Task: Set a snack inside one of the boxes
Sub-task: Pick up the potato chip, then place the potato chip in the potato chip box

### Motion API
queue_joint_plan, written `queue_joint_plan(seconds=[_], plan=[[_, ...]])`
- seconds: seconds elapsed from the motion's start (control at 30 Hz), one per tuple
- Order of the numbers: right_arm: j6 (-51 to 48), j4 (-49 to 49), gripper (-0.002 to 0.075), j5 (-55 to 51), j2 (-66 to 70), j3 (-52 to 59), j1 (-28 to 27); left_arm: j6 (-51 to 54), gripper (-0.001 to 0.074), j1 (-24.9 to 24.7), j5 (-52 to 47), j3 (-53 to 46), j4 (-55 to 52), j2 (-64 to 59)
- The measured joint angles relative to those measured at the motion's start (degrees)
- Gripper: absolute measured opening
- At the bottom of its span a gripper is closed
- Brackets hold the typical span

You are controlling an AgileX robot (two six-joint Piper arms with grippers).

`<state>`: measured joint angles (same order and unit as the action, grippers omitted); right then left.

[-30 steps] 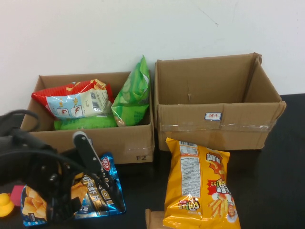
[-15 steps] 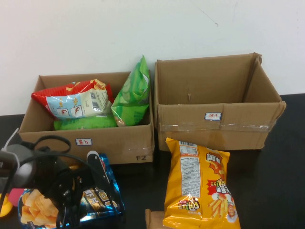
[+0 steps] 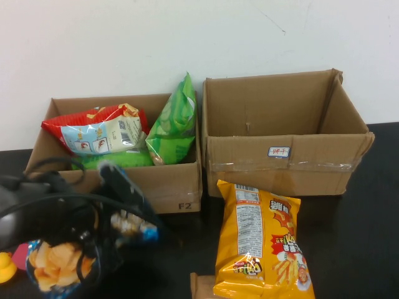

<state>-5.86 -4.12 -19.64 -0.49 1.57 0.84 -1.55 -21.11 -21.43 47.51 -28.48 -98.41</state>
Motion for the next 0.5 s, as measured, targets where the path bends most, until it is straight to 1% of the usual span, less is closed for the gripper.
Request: queue_joint_plan(seconds=[0.13, 0.23, 0.3, 0.37, 0.5], plan=[[0.0, 0.0, -0.0001, 0.0, 0.0, 0.0, 0.0, -3.9, 0.0237, -3.0, -3.1, 0.0, 1.9, 11.5], [0.0, 0.0, -0.0001, 0.0, 0.0, 0.0, 0.0, -4.0, 0.0237, -4.3, -1.4, -0.2, 0.9, 19.3], [0.0, 0.0, -0.0001, 0.0, 0.0, 0.0, 0.0, -4.0, 0.0237, -4.3, 2.8, -0.4, -2.7, 23.5], [0.0, 0.0, -0.0001, 0.0, 0.0, 0.0, 0.0, -4.0, 0.0237, -3.8, 6.9, -0.4, -8.8, 25.3], [0.0, 0.0, -0.0001, 0.0, 0.0, 0.0, 0.0, -4.0, 0.0237, -0.9, 11.4, 2.5, -18.3, 23.2]])
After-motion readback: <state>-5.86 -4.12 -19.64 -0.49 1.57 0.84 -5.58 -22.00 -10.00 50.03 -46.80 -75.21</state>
